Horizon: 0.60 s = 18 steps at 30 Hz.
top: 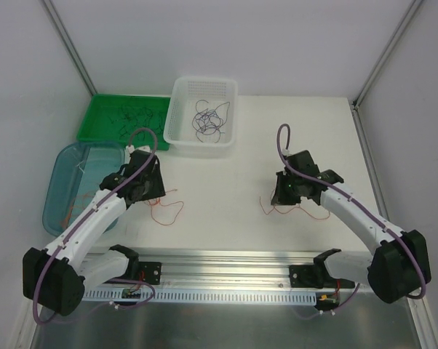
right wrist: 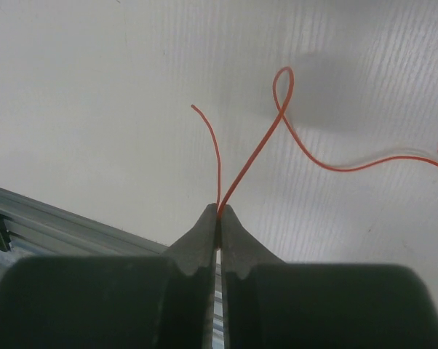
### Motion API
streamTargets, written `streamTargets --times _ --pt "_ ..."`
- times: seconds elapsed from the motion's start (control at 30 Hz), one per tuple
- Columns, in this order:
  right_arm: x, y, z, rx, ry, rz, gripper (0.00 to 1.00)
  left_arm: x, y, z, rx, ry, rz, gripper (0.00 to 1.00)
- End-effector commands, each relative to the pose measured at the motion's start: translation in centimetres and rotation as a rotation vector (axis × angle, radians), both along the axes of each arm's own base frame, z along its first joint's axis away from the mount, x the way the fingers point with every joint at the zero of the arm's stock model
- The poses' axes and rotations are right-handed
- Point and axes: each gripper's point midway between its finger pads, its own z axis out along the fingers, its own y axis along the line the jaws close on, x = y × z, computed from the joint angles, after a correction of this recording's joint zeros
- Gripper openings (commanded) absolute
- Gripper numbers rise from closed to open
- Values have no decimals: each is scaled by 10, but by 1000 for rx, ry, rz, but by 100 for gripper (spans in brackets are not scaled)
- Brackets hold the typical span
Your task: Untangle the cables
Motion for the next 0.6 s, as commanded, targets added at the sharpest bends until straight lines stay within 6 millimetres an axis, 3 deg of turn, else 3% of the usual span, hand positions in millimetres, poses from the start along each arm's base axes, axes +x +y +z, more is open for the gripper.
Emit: streamTargets --times 0.0,0.03,0.1,0.13,0.23,0.27,0.33,0.37,0.47,0.57 --pt "1 1 -7 -24 -19 23 4 14 16 -17 31 -42 164 49" --pt "-2 2 -12 -31 -11 34 5 14 21 -20 43 -47 202 65" --pt "-4 2 -19 -48 7 44 9 14 25 -27 53 -48 238 76" --pt "-4 3 -20 -51 9 47 11 15 26 -28 45 -51 263 87" --pt "-6 6 -22 -64 3 66 24 17 30 -31 51 -57 319 99" --pt "-7 8 -21 -65 -3 82 36 18 32 -32 58 -59 333 99" --pt "-7 9 -19 -66 -14 91 47 18 32 -36 56 -51 344 99" --pt "-7 12 -16 -61 -21 101 58 18 29 -43 57 -25 338 99" --pt "-9 16 -11 -53 -41 123 74 19 24 -60 65 42 332 99" --pt "-11 20 -3 -42 -71 143 81 17 19 -76 65 99 330 99"
